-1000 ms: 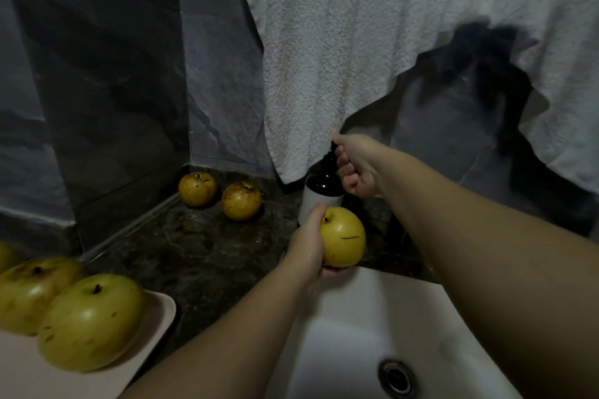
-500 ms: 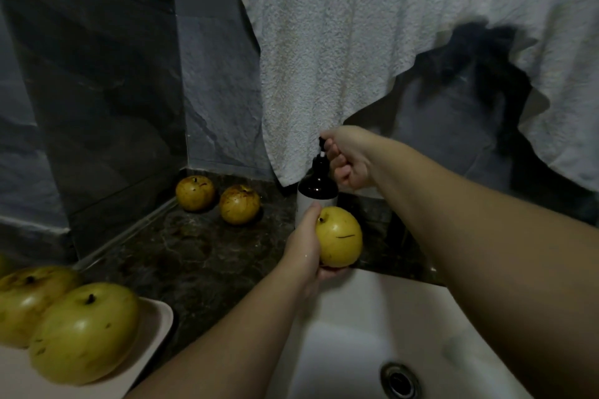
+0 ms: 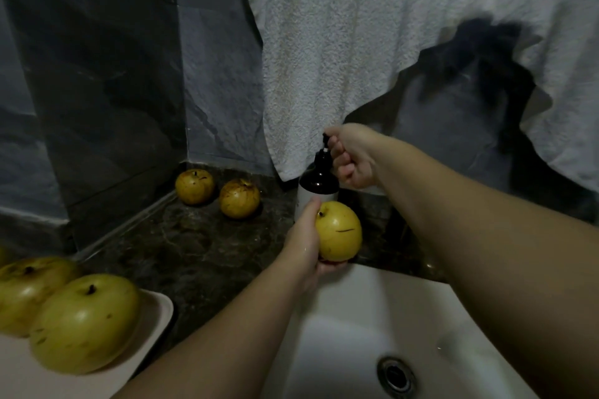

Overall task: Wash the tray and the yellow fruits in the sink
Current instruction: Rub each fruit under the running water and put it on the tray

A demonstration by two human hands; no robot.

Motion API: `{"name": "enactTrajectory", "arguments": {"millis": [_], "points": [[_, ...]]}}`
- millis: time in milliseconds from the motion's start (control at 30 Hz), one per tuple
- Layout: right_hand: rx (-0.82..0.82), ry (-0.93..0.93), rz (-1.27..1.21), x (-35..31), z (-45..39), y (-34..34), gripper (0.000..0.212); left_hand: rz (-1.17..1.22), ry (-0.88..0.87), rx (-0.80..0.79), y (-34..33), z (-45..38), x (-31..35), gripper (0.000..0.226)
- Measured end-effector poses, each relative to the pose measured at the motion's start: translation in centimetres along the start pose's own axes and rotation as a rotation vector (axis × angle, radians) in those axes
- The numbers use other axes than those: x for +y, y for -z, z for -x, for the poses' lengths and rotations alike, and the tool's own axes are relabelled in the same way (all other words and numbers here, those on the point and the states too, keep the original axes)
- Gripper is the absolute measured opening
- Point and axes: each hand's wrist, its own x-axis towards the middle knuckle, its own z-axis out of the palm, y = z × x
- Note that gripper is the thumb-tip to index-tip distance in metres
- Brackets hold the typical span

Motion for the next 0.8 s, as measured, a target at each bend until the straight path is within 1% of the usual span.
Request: {"name": "enactTrajectory", "arguments": {"millis": [67, 167, 233, 300, 400, 467, 533, 600, 667, 700, 767, 800], "points": [[0.006, 0.009, 0.007, 0.0, 0.0, 0.1, 0.049, 0.013, 0.005, -0.005, 0.1, 0.1, -0.2, 0.051], [-0.031, -0.005, -0.001, -0.4, 0.1, 0.0, 0.05, 0.006, -0.003, -0.019, -0.1, 0.4, 0.0, 0.054], [-0.009, -0.007, -0.023, 0.0, 0.0, 0.0, 0.051, 0.004, -0.003, 0.01, 0.0, 0.1, -0.1, 0.053], [0.008, 0.0, -0.016, 0.3, 0.0, -0.1, 0.049, 0.005, 0.002, -0.003, 0.1, 0.5, 0.0, 0.051], [-0.001, -0.001, -0.021, 0.1, 0.1, -0.2, 0.049, 0.002, 0.005, 0.003, 0.1, 0.4, 0.1, 0.056], [-0.025, -0.007, -0.066, -0.3, 0.2, -0.2, 0.05, 0.002, 0.009, -0.003, 0.0, 0.5, 0.0, 0.057], [-0.087, -0.017, -0.159, -0.5, 0.1, -0.1, 0.05, -0.005, 0.004, -0.013, -0.1, 0.5, 0.0, 0.057], [-0.145, -0.011, -0.299, -0.1, 0.5, 0.3, 0.059, -0.004, -0.005, -0.023, -0.2, 0.5, 0.0, 0.053], [-0.162, 0.043, -0.426, 0.7, 1.2, 1.0, 0.072, -0.003, -0.011, -0.039, -0.2, 0.6, -0.1, 0.051], [-0.163, 0.08, -0.462, 1.3, 1.8, 1.4, 0.073, 0.0, -0.016, -0.046, -0.2, 0.7, -0.1, 0.05], [-0.164, 0.181, -0.482, 2.9, 3.3, 2.2, 0.066, 0.017, -0.025, -0.048, -0.2, 1.0, 0.2, 0.047], [-0.133, 0.251, -0.441, 4.0, 4.1, 2.6, 0.059, 0.036, -0.03, -0.056, -0.4, 1.3, 0.4, 0.045]]}}
